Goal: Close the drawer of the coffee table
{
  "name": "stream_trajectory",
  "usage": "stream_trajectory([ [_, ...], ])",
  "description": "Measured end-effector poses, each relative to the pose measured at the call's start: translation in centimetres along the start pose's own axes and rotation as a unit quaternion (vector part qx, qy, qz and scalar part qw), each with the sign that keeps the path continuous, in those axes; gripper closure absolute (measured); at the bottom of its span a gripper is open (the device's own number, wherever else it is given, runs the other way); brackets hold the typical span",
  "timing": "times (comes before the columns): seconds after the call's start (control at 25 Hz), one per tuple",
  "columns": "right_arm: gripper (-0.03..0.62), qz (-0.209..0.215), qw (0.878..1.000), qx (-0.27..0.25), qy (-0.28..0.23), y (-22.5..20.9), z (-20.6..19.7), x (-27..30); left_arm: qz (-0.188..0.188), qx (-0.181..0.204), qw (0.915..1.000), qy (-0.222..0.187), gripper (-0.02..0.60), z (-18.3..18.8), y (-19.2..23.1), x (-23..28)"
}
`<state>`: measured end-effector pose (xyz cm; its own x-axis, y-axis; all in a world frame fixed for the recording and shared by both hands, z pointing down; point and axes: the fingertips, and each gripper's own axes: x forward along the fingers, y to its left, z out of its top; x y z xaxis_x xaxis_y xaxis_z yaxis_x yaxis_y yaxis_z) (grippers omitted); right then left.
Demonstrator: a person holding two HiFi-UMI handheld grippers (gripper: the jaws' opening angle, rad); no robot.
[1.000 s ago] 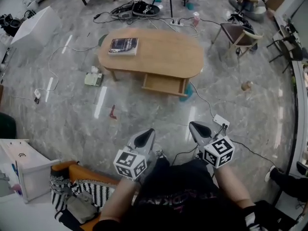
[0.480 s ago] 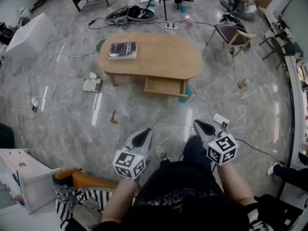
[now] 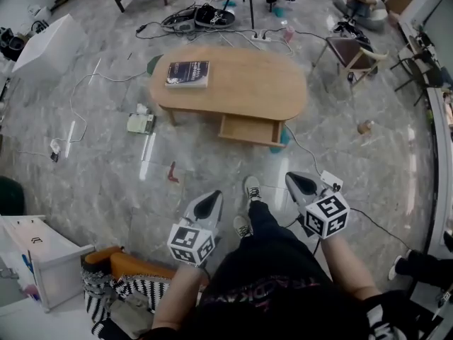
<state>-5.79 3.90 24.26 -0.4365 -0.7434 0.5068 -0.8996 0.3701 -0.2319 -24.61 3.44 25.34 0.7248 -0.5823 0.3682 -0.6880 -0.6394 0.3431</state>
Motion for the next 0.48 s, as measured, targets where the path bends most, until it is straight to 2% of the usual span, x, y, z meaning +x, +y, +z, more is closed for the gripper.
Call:
stream_trajectory([
  [0.24,0.594,-0.007,1.000,0.019,-0.001,-4.3,0.3,3.1,-0.003,0.016,0.9998,0.014,0.580,1.8,1.2,4.8],
  [0.48,0.594,0.005,0.999,0.038,-0.012,-10.1,0.7,5.2,0.001,0.021,0.9995,0.022,0.580,3.3,2.9,11.7],
])
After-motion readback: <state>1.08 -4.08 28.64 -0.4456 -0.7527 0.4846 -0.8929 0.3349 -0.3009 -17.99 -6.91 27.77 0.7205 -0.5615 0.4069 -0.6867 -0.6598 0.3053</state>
